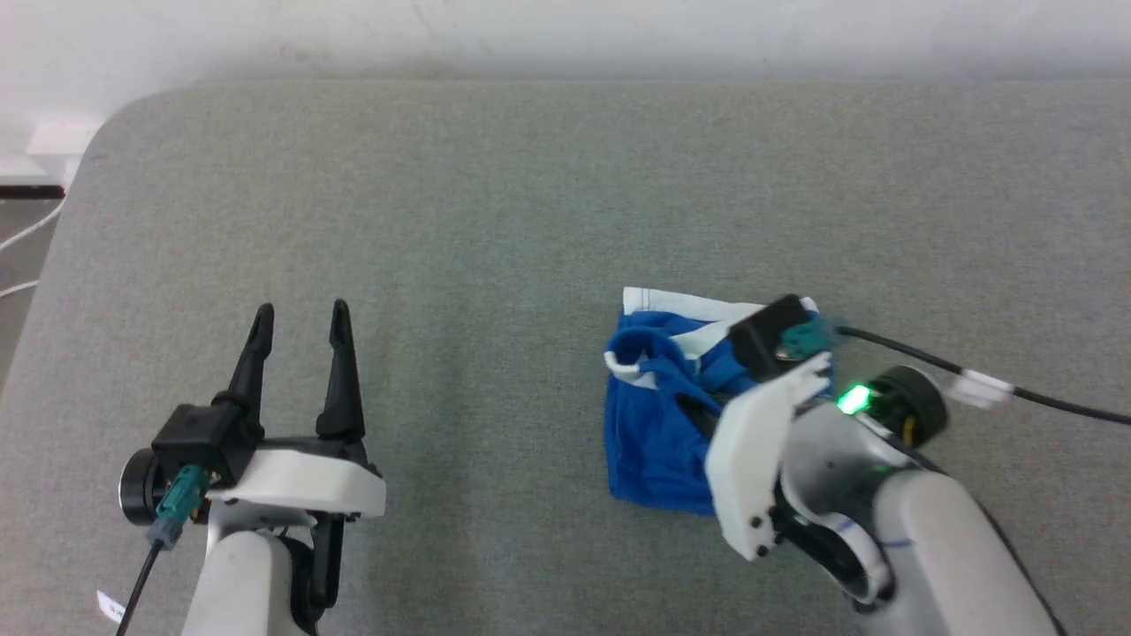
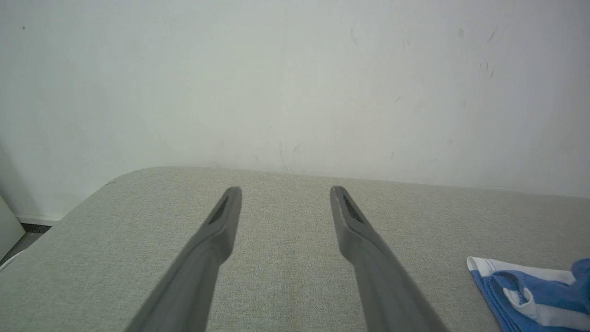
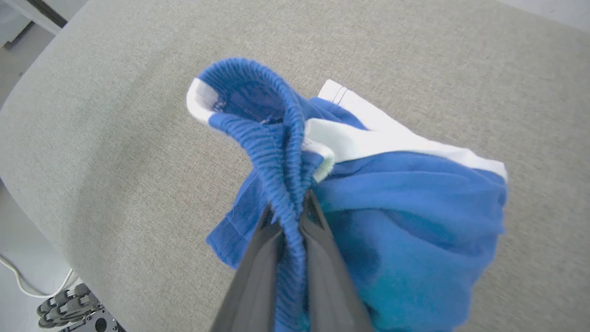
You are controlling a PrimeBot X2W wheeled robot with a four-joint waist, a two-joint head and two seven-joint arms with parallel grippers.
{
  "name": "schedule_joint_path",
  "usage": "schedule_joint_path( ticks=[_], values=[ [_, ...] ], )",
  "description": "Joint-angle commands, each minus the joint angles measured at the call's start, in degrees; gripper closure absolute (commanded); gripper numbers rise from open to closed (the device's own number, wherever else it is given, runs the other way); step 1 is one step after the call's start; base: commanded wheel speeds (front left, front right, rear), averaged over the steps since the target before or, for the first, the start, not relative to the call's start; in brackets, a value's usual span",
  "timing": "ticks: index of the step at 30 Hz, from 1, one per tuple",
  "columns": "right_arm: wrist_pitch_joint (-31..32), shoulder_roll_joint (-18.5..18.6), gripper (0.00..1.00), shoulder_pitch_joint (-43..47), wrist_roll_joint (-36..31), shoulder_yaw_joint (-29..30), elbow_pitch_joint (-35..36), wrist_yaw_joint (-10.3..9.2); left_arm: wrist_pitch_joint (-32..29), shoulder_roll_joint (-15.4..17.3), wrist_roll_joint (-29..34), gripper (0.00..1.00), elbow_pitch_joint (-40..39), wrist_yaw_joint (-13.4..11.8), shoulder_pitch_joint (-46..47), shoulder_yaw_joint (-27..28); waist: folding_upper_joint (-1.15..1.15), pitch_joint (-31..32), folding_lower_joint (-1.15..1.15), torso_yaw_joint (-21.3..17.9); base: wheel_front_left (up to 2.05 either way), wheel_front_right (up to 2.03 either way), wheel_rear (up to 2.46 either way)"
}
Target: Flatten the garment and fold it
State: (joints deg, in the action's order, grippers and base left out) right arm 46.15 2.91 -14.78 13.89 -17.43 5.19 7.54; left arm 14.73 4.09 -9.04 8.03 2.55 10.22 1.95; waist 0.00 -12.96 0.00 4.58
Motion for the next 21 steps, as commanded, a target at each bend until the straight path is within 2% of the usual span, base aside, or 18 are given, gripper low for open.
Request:
schedule_joint_path(
  ticks=[1,6,7,8,9,12,15,19,21],
  values=[
    [-1.0,0.0,1.00,-2.0,0.0,-1.1,-2.8,-0.05,0.3,-0.2,0.5,0.00,0.2,0.5,1.1,0.1,0.00,-0.7,0.00,0.7,0.00,0.00,0.00],
    [-3.0,0.0,1.00,-5.6,1.0,-2.6,-12.9,-0.05,0.3,-0.6,0.6,0.00,0.3,0.6,1.4,-0.2,0.00,-1.2,0.00,1.8,0.00,0.00,0.00],
    [-3.5,0.0,0.80,-6.0,1.4,-2.7,-14.1,-0.05,0.3,-0.6,0.5,0.00,0.4,0.6,1.3,-0.2,0.00,-1.2,0.00,1.9,0.00,0.00,0.00],
    [-4.3,0.0,0.23,-6.4,2.1,-2.8,-14.9,-0.05,0.3,-0.7,0.5,0.00,0.4,0.6,1.3,-0.2,0.00,-1.2,0.00,2.0,0.00,0.00,0.00],
    [-5.1,0.0,0.00,-6.6,3.0,-2.6,-15.6,-0.05,0.3,-0.7,0.5,0.00,0.5,0.6,1.2,-0.1,0.00,-1.1,0.00,2.0,0.00,0.00,0.00],
    [-7.6,0.0,0.00,-6.6,6.0,-2.6,-15.3,-0.05,0.3,-0.8,0.5,0.00,0.7,0.6,0.8,0.4,0.00,-0.4,0.00,1.7,0.00,0.00,0.00],
    [-11.4,0.0,0.00,-5.3,11.0,-2.3,-11.6,-0.05,0.3,-0.8,0.6,0.00,0.8,0.7,0.3,1.0,0.00,0.4,0.00,1.0,0.00,0.00,0.00],
    [-21.2,0.0,0.00,-1.9,20.7,1.1,-3.9,-0.05,0.3,-0.8,0.9,0.00,0.7,1.0,-0.1,1.7,0.00,1.6,0.00,-0.1,0.00,0.00,0.00],
    [-26.3,0.0,0.00,-0.2,20.3,4.0,-1.3,-0.05,0.3,-0.9,1.0,0.00,0.4,1.0,-0.3,1.9,0.00,2.0,0.00,-0.6,0.00,0.00,0.00]
  ],
)
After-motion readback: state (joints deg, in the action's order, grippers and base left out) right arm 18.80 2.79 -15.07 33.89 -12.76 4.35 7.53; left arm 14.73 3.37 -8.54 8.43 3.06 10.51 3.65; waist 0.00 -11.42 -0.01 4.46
